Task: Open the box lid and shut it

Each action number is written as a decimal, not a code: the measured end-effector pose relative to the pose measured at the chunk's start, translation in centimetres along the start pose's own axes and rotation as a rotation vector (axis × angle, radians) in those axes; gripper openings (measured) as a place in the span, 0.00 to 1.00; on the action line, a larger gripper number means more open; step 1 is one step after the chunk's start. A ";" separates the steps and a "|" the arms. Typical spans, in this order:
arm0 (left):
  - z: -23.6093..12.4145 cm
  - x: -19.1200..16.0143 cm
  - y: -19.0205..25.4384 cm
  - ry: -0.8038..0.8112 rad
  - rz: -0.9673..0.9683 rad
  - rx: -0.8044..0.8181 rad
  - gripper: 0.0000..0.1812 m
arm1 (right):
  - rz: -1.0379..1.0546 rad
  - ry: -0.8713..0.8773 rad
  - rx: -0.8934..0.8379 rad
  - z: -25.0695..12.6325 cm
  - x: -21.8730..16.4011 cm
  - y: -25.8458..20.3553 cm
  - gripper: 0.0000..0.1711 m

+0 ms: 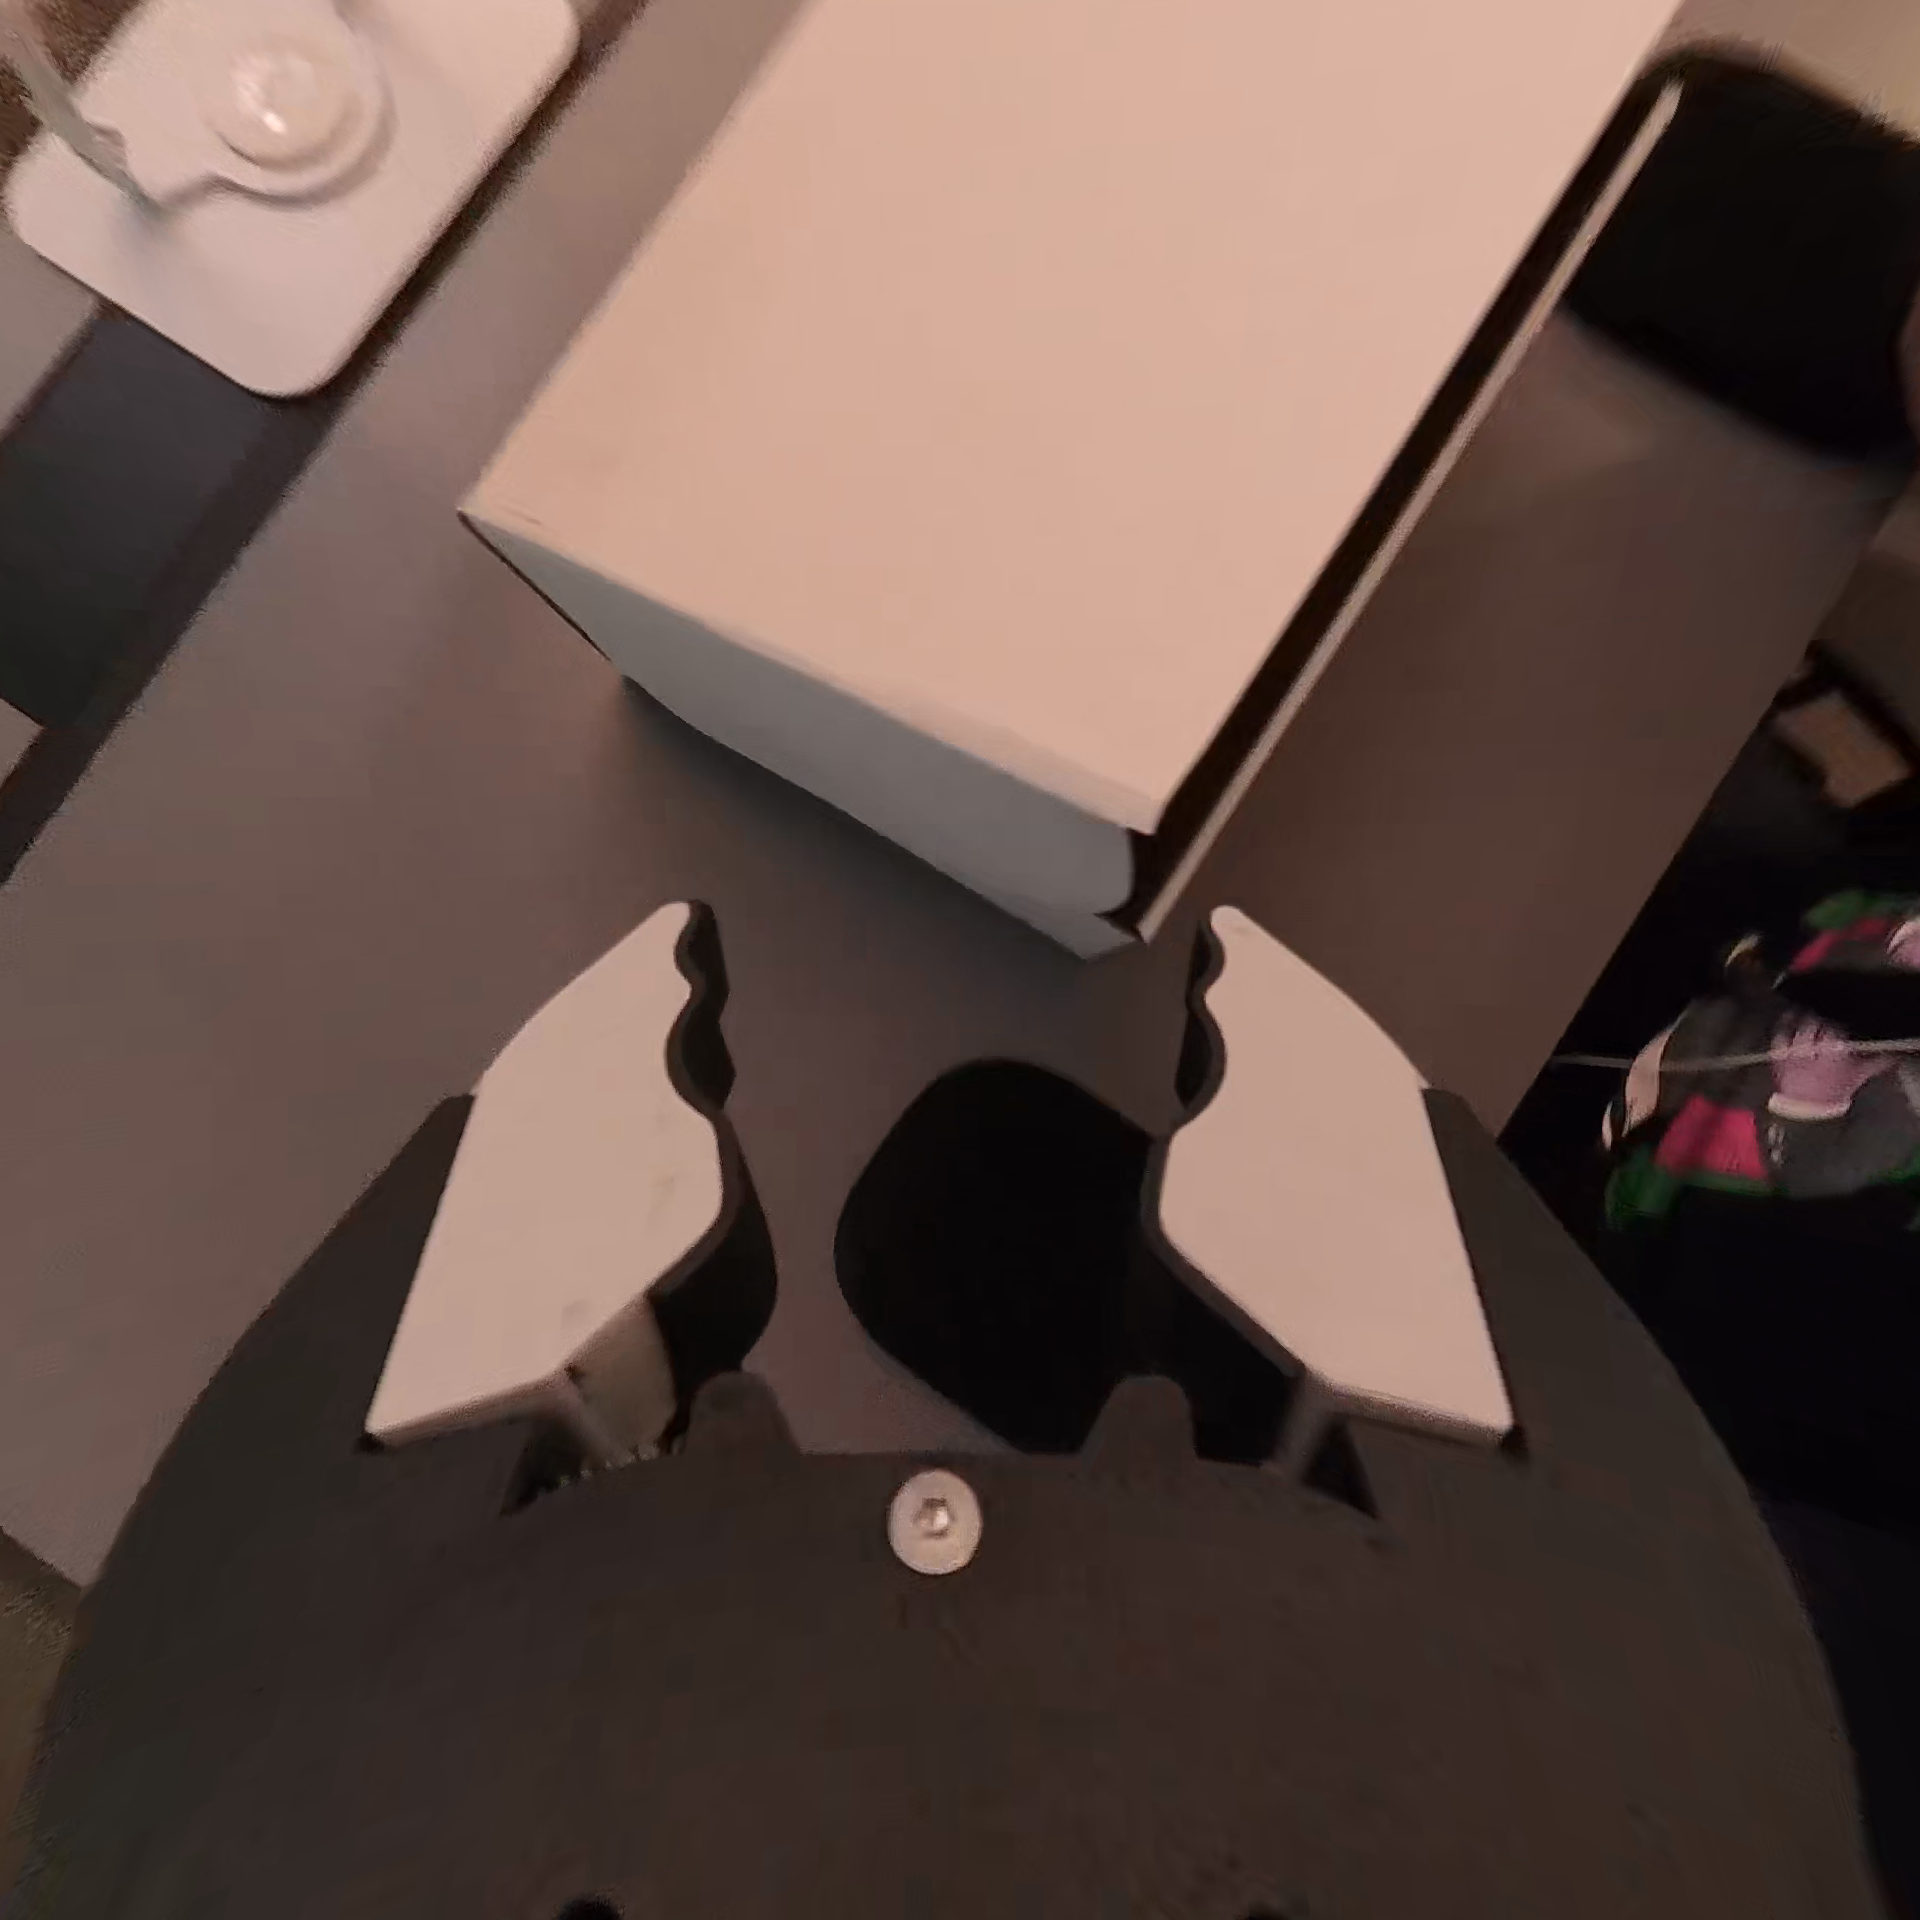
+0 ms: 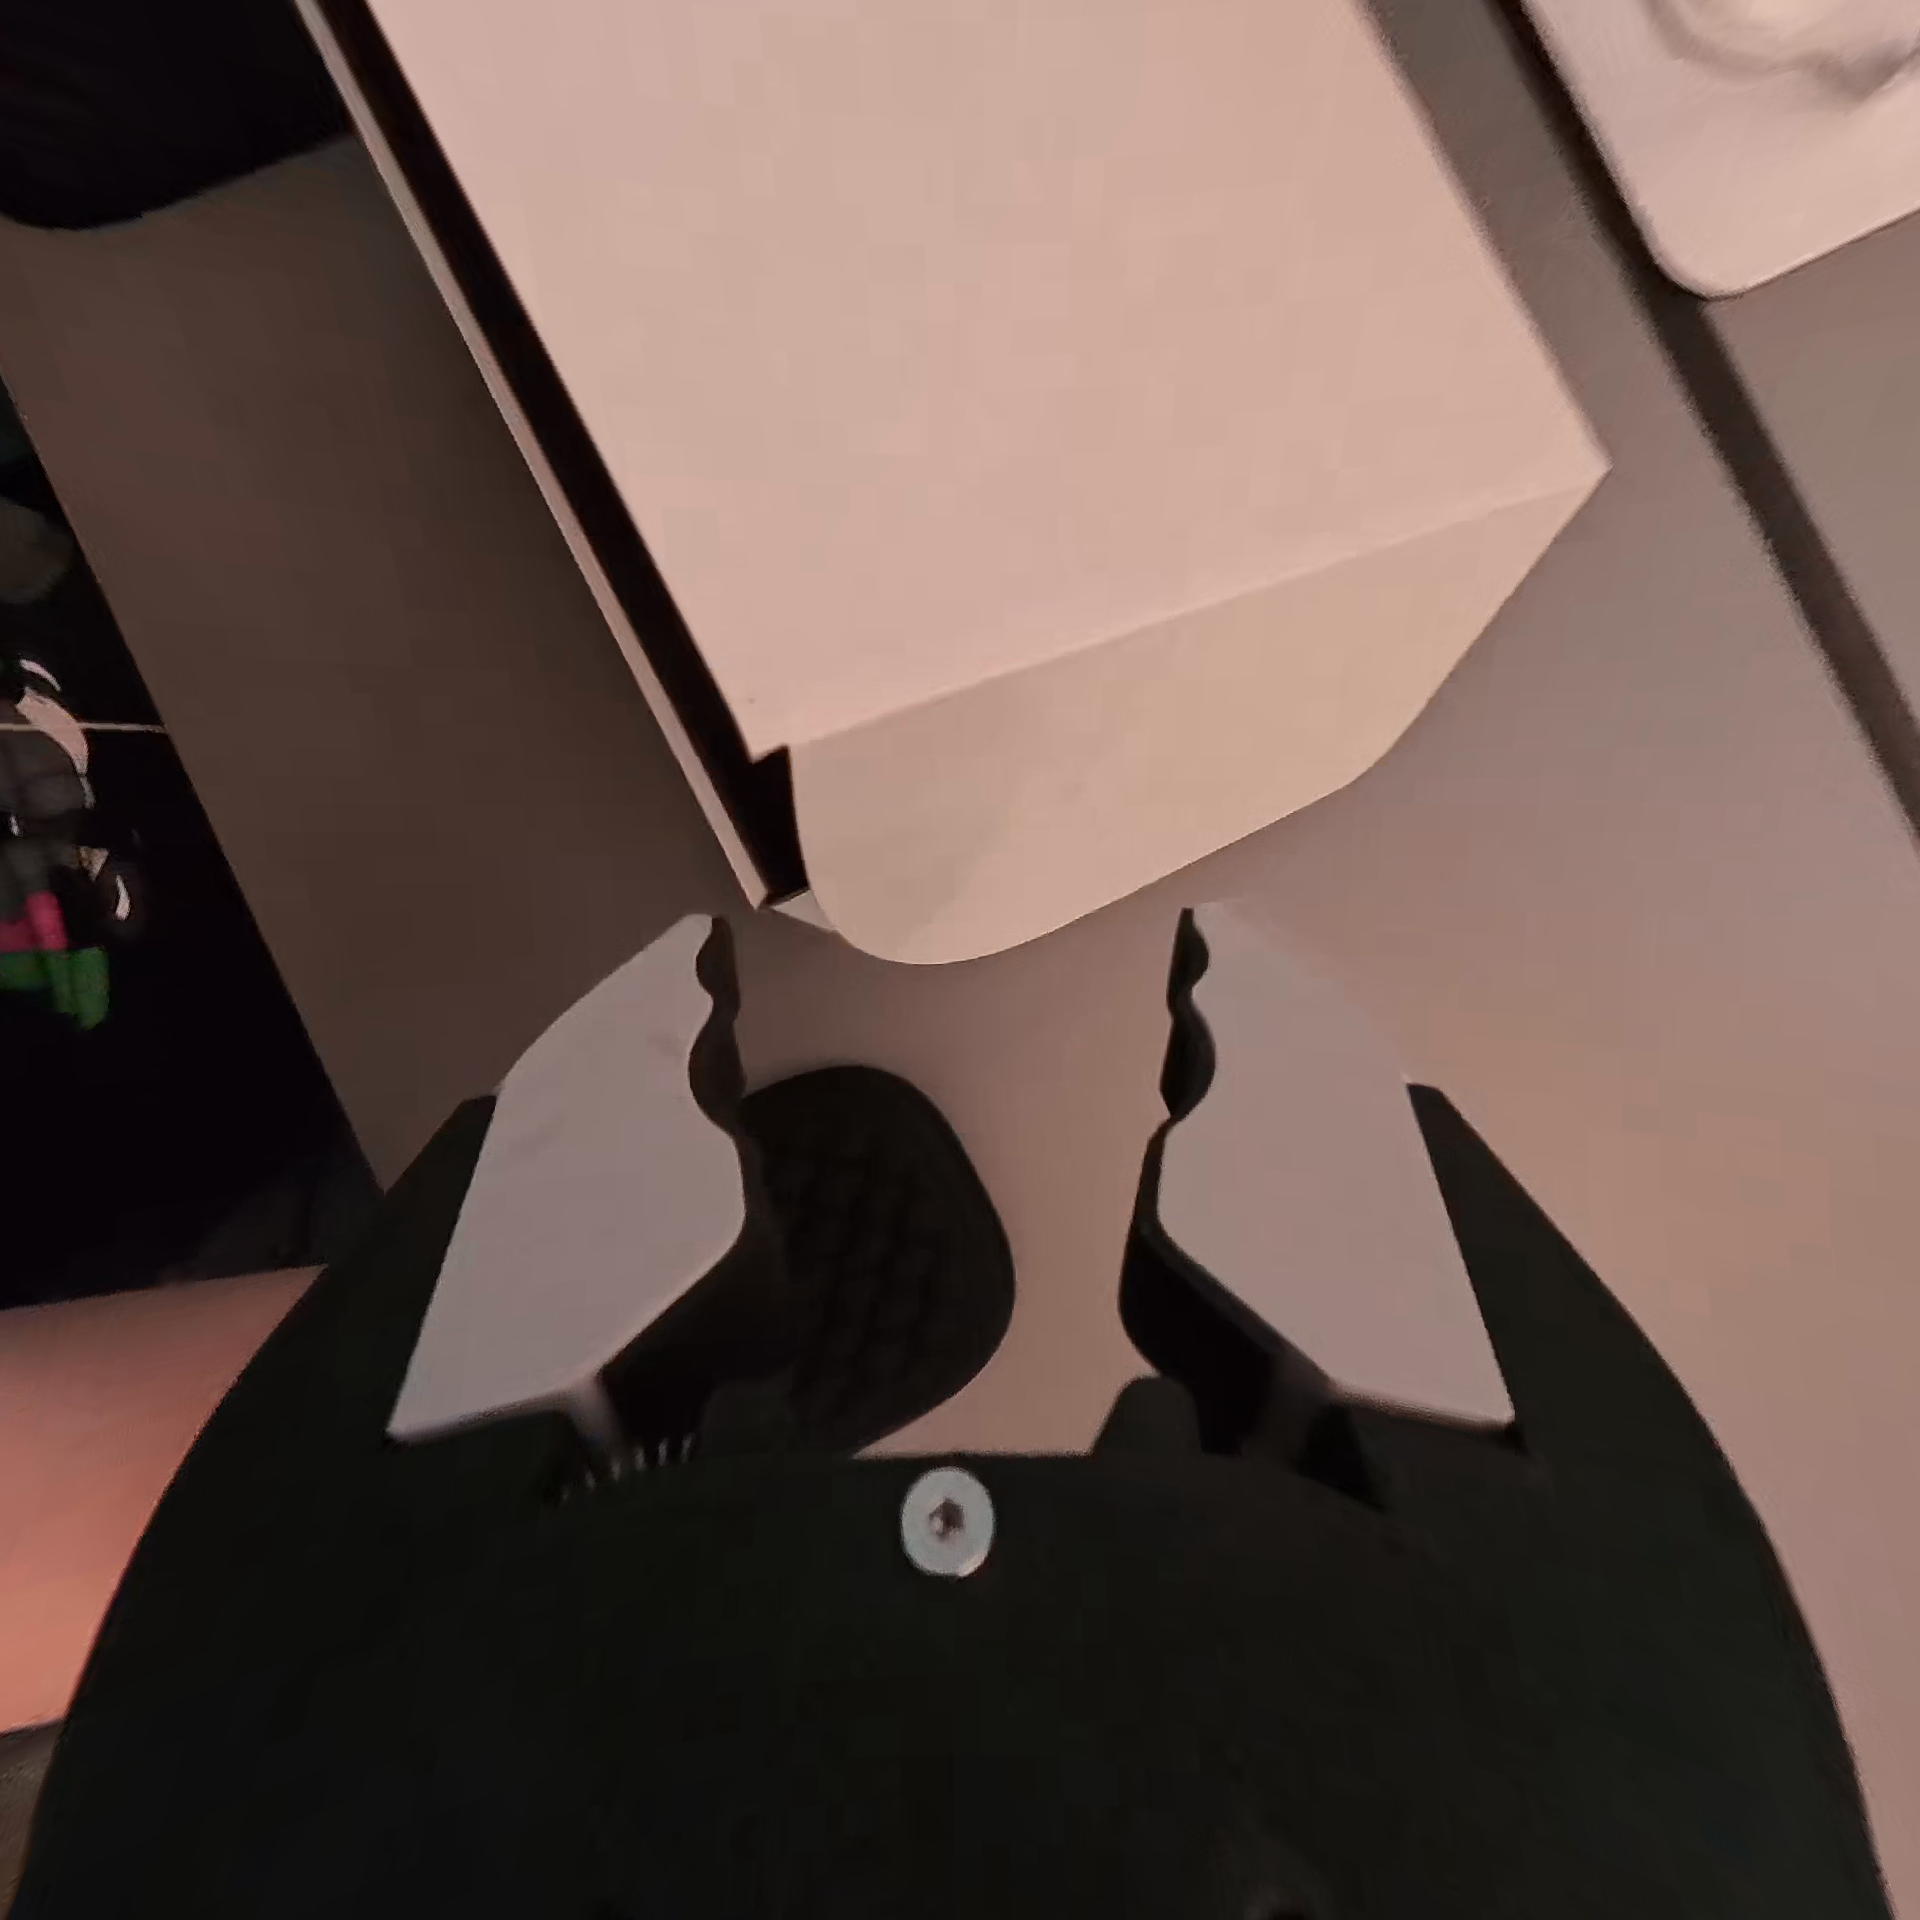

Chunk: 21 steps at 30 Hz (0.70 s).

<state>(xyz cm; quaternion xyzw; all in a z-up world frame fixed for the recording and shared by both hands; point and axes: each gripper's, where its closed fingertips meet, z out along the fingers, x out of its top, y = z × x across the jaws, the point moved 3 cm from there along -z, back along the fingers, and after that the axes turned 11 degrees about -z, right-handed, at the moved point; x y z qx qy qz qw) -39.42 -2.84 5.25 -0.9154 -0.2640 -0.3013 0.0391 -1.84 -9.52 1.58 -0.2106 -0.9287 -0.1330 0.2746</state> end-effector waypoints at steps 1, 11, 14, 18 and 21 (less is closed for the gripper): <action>0.5 -0.1 0.7 -0.035 0.025 -0.004 0.46 | 0.011 -0.037 0.018 0.6 -0.1 0.0 0.46; 1.0 2.7 3.6 0.165 -0.050 -0.096 0.37 | 0.091 -0.154 -0.008 1.7 2.0 0.1 0.16; 0.3 1.0 3.4 0.253 -0.068 -0.007 0.41 | 0.089 -0.112 -0.113 0.4 3.4 0.4 0.12; 0.5 -1.8 3.7 0.440 -0.090 0.054 0.44 | 0.167 0.006 -0.286 -1.9 5.6 1.9 0.08; 2.2 -1.6 2.5 0.551 -0.139 0.148 0.45 | 0.224 0.154 -0.406 -3.8 7.4 3.3 0.06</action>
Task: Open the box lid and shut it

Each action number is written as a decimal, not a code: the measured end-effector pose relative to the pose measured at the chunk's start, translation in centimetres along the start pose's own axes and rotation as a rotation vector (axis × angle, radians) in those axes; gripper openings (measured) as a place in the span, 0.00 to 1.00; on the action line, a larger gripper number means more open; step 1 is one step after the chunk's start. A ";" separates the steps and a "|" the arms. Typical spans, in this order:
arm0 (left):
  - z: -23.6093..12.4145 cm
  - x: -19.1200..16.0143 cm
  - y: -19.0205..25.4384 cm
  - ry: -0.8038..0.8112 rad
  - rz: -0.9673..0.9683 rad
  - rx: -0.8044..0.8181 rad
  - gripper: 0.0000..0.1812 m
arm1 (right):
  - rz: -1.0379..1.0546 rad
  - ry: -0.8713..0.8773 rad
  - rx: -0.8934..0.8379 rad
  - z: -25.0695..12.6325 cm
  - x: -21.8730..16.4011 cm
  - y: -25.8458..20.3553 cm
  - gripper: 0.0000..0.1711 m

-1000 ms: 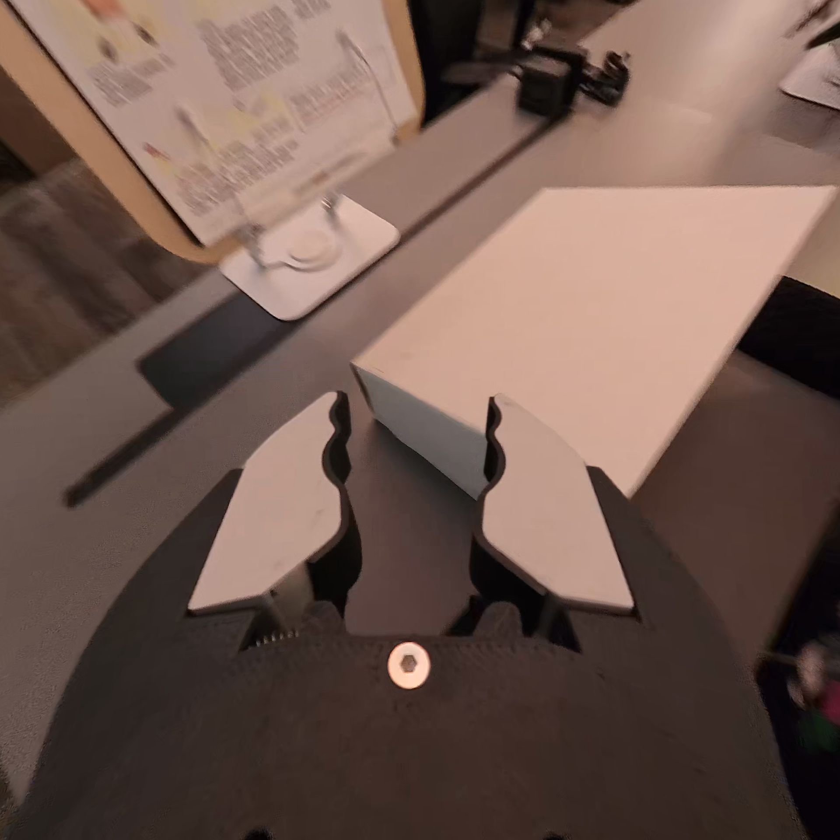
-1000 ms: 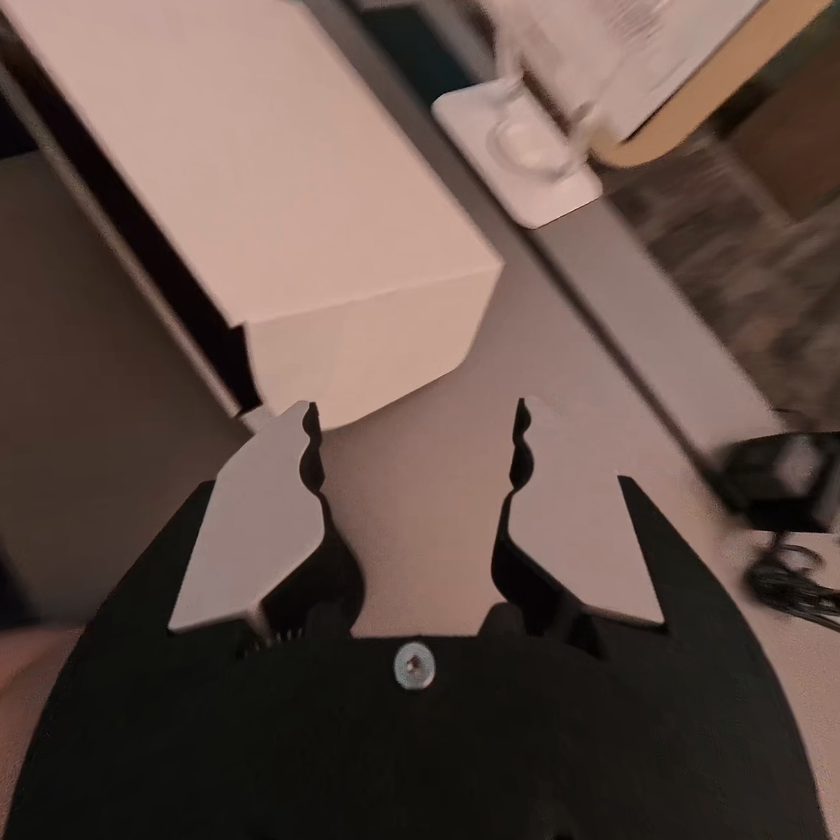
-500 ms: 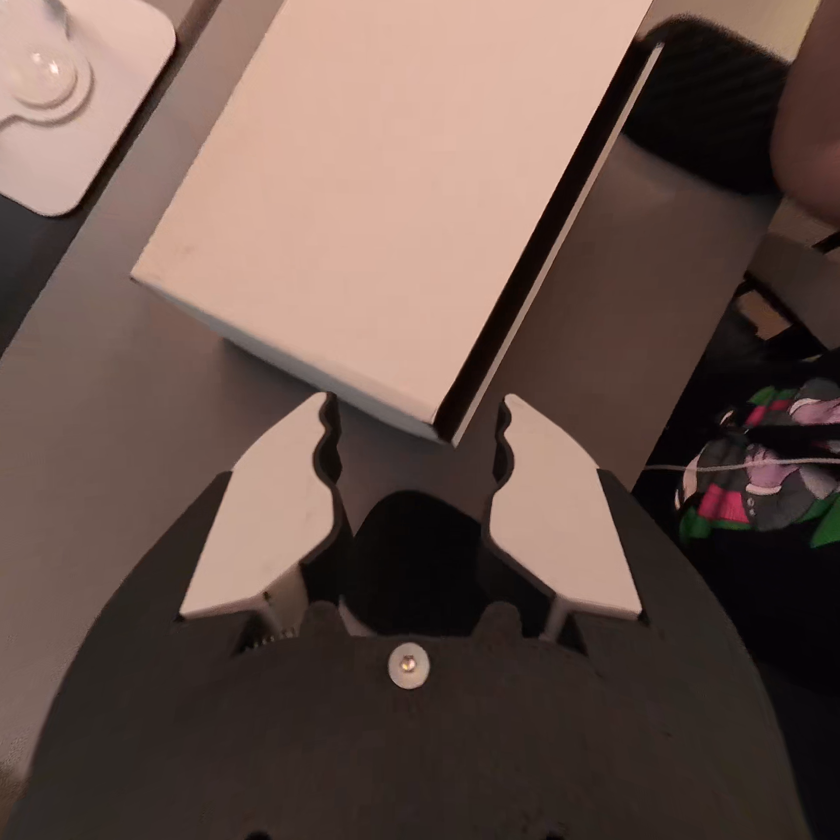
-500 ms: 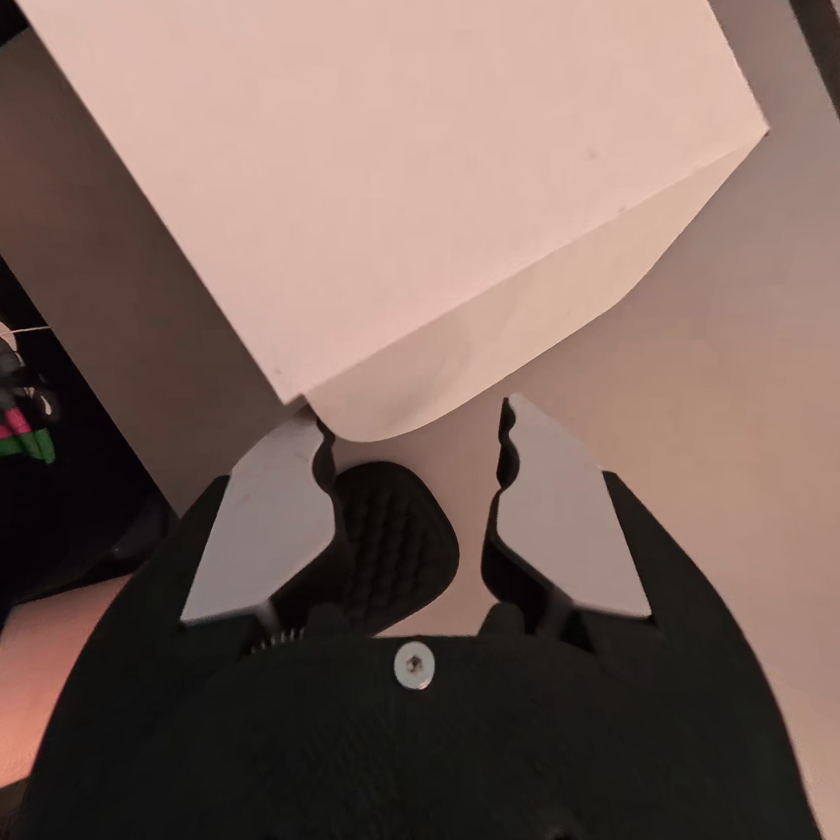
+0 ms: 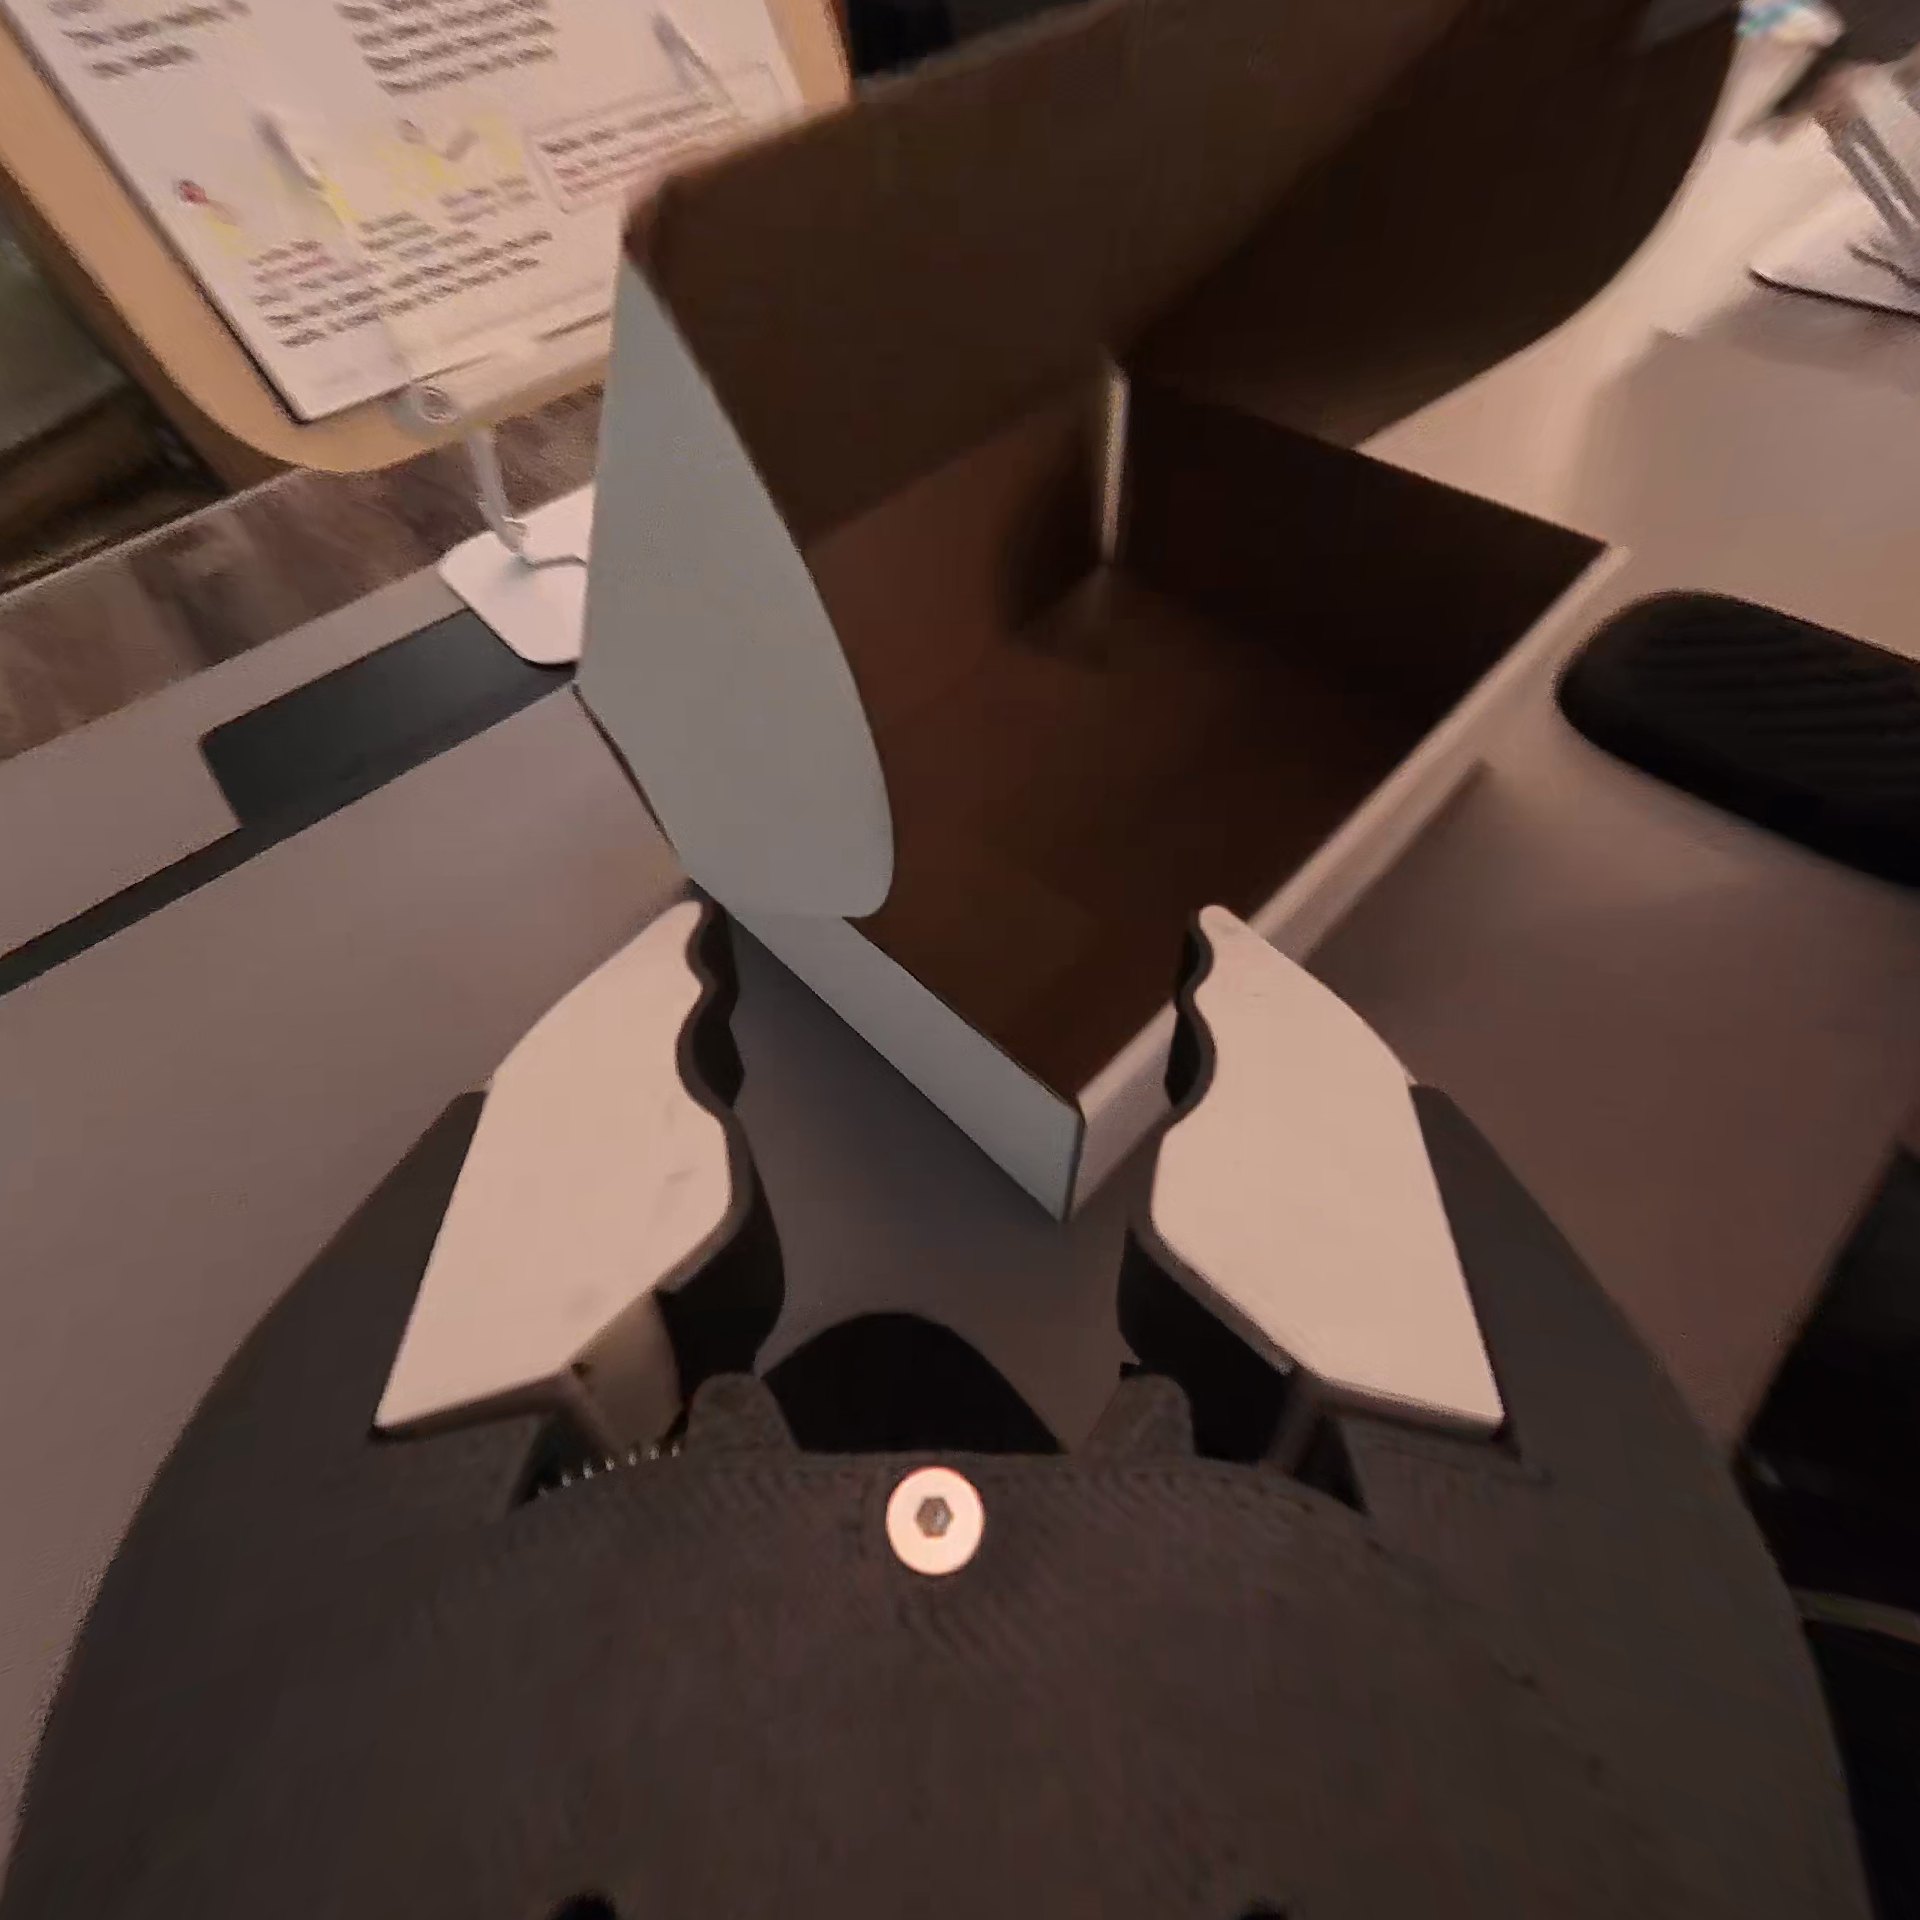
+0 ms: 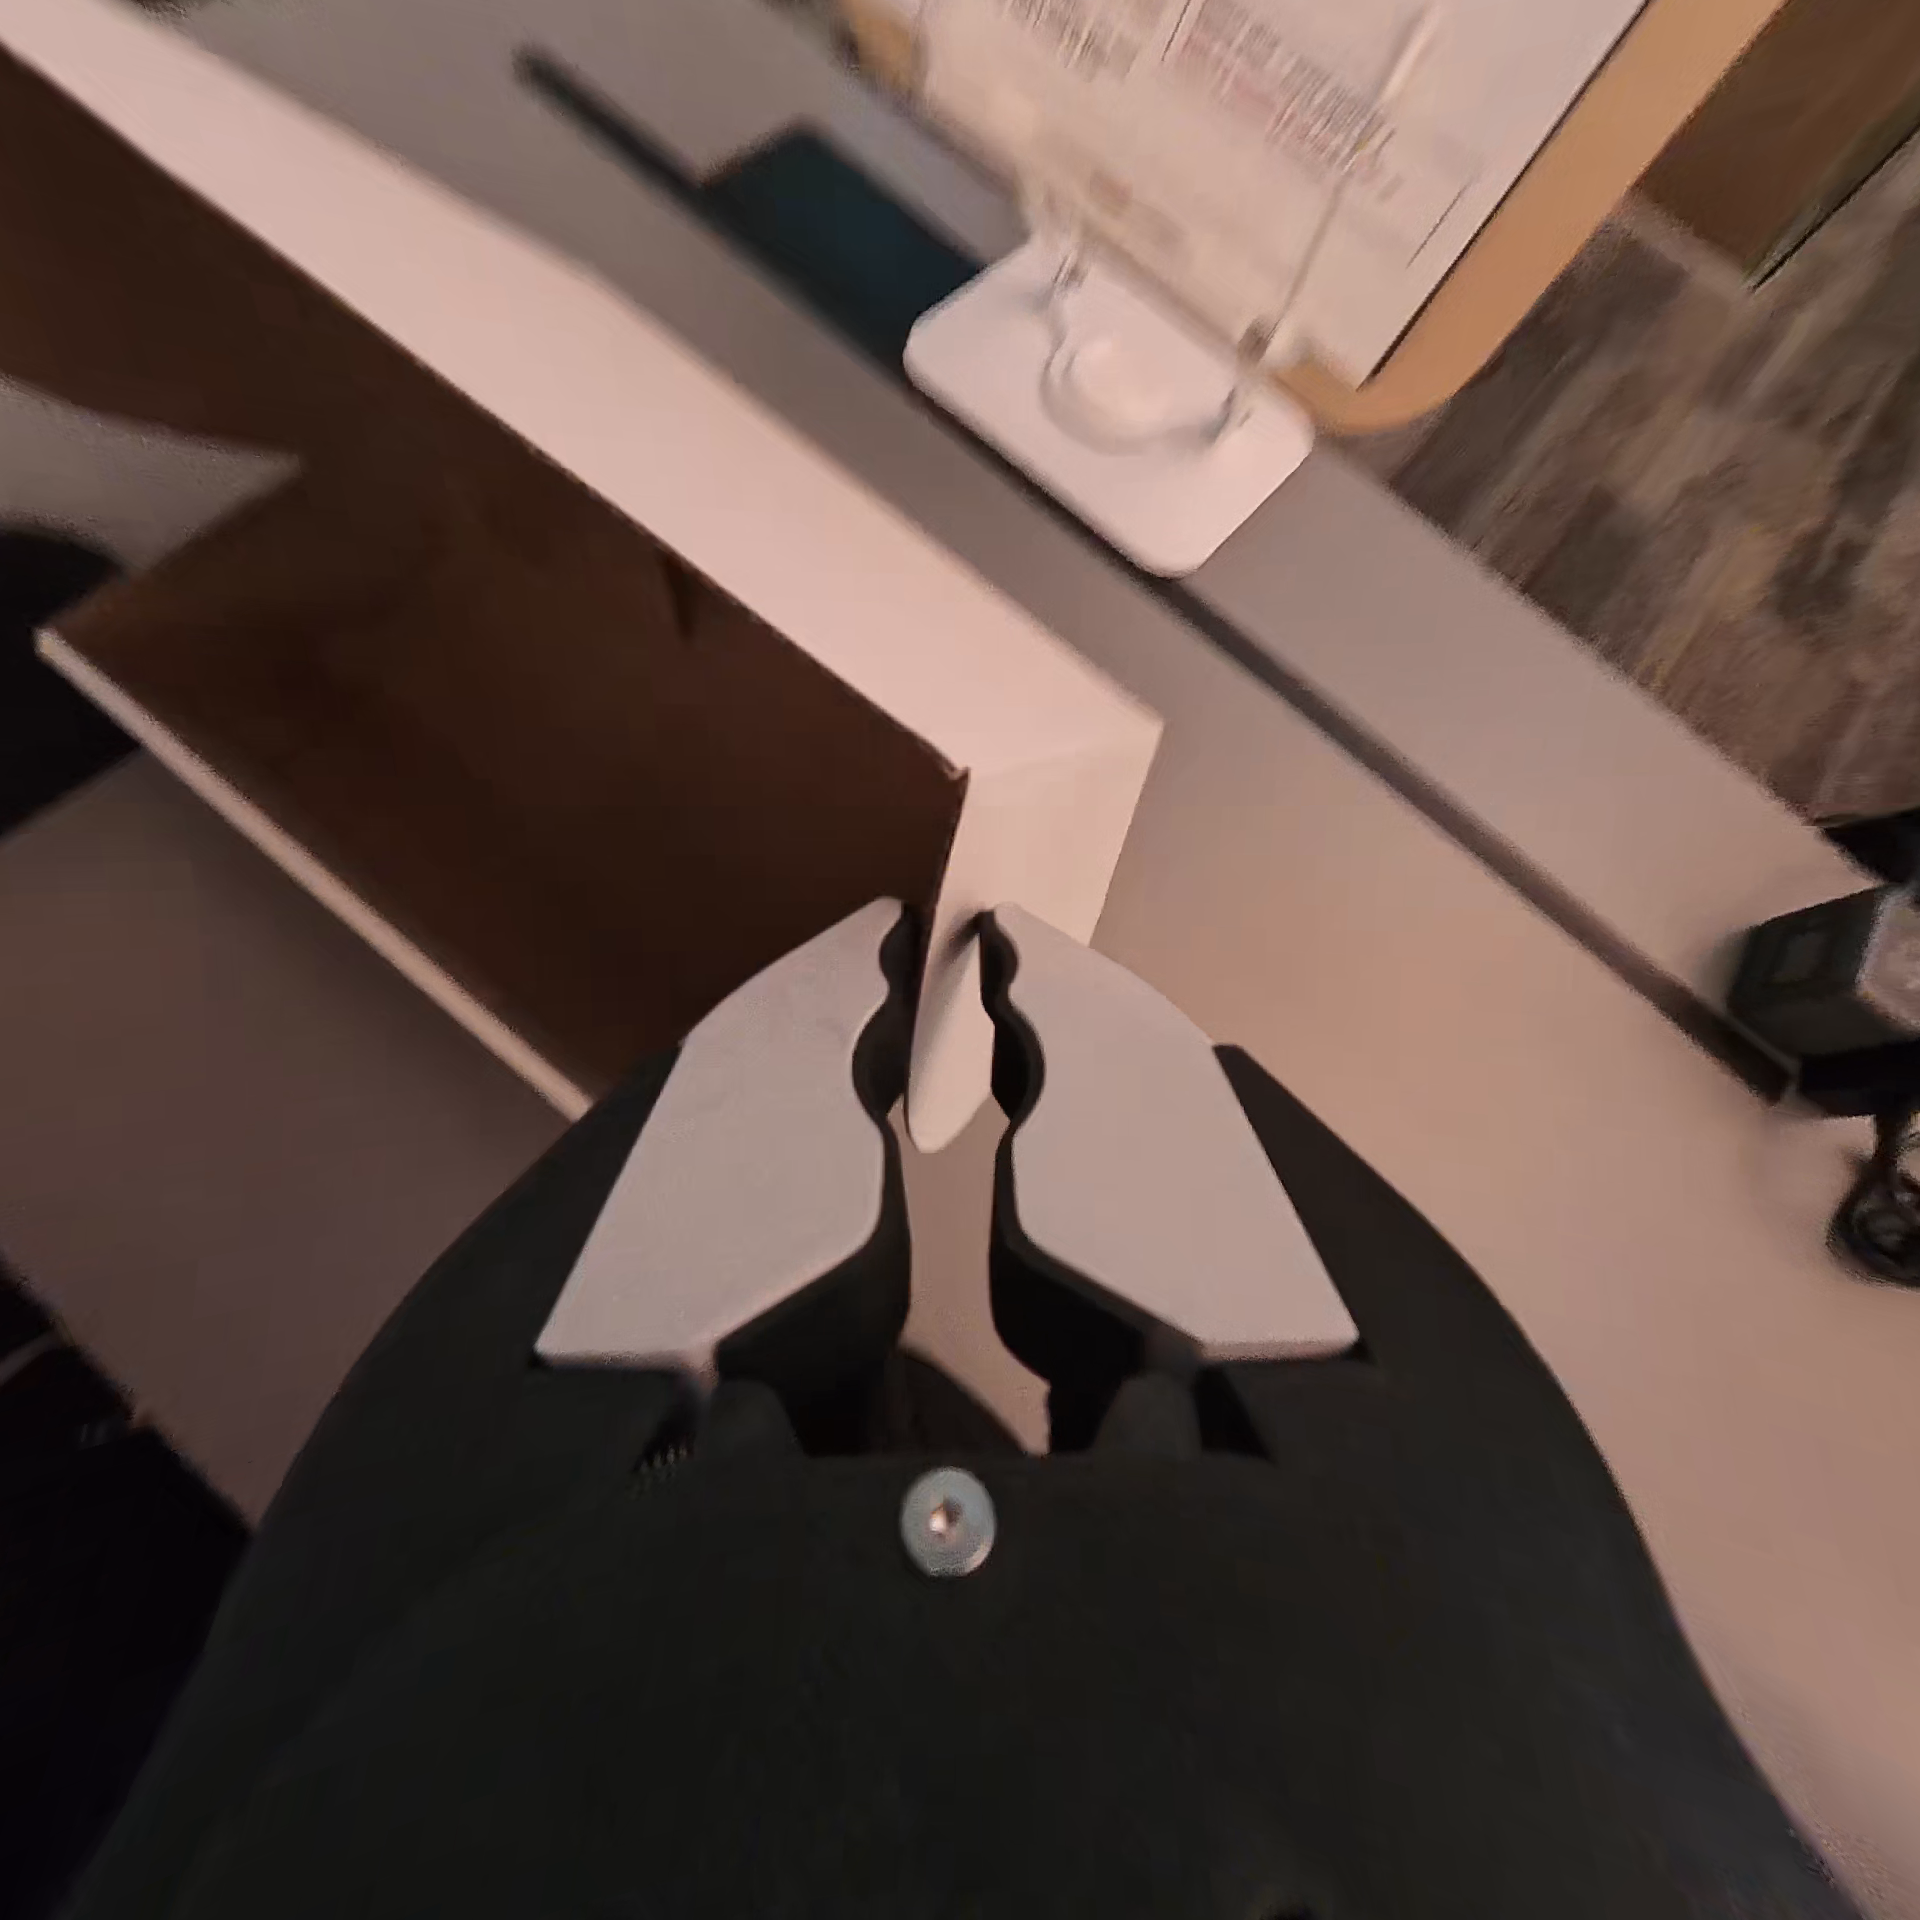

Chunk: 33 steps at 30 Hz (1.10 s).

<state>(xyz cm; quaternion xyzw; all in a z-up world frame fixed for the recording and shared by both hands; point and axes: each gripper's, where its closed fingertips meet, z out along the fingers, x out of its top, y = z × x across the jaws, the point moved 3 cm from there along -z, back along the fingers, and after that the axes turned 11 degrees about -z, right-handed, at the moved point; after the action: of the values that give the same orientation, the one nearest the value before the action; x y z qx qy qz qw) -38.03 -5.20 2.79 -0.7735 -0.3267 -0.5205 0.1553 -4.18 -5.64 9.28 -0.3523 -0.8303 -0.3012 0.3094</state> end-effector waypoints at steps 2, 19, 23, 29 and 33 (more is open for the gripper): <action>1.9 0.2 -0.8 0.023 -0.021 0.055 0.46 | 0.045 0.120 -0.059 -0.7 1.5 1.1 0.05; 9.3 8.1 -8.0 -0.070 -0.032 0.337 0.01 | 0.092 0.311 -0.139 -1.0 1.5 5.3 0.46; 9.8 8.6 -9.0 -0.153 -0.083 0.341 0.01 | 0.106 0.169 -0.113 0.4 -0.5 5.3 0.46; 9.8 8.9 -10.0 -0.246 -0.130 0.268 0.01 | 0.103 -0.044 -0.086 5.4 -2.8 5.7 0.42; 9.4 8.8 -10.2 -0.208 -0.169 0.192 0.01 | 0.096 -0.100 -0.036 8.6 -3.5 5.8 0.21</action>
<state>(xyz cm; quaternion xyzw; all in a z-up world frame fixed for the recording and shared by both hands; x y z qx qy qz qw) -36.01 10.81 5.88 -0.7746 -0.4533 -0.4151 0.1492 -0.34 2.45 3.00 -0.4120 -0.8213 -0.2830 0.2751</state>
